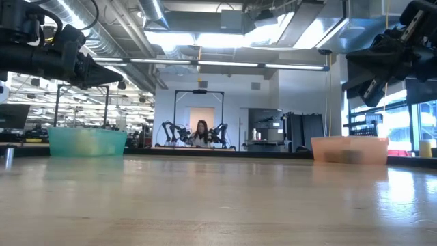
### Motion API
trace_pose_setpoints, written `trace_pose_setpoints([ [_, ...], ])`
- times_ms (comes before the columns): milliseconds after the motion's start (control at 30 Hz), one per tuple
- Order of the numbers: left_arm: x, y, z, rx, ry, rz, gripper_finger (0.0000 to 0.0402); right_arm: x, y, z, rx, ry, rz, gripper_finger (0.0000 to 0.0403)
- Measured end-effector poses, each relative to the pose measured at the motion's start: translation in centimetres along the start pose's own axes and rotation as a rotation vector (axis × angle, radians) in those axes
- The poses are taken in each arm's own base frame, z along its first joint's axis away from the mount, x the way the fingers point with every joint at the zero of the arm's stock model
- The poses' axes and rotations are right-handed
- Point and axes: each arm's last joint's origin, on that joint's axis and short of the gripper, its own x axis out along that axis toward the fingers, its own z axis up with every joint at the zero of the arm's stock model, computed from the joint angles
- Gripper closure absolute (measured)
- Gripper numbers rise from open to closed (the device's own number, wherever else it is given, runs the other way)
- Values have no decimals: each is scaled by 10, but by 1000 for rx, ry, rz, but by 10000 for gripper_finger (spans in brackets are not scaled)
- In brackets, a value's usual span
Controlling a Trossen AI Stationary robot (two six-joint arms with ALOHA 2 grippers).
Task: Sort & place blocks by color
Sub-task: Return to Home Position
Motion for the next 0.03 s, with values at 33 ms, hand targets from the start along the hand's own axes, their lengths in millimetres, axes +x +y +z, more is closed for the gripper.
trace_pose_setpoints([
  [33, 0, 0, 0, 0, 0, 0, 401, 0, 0, 0, 0, 0, 0, 402],
])
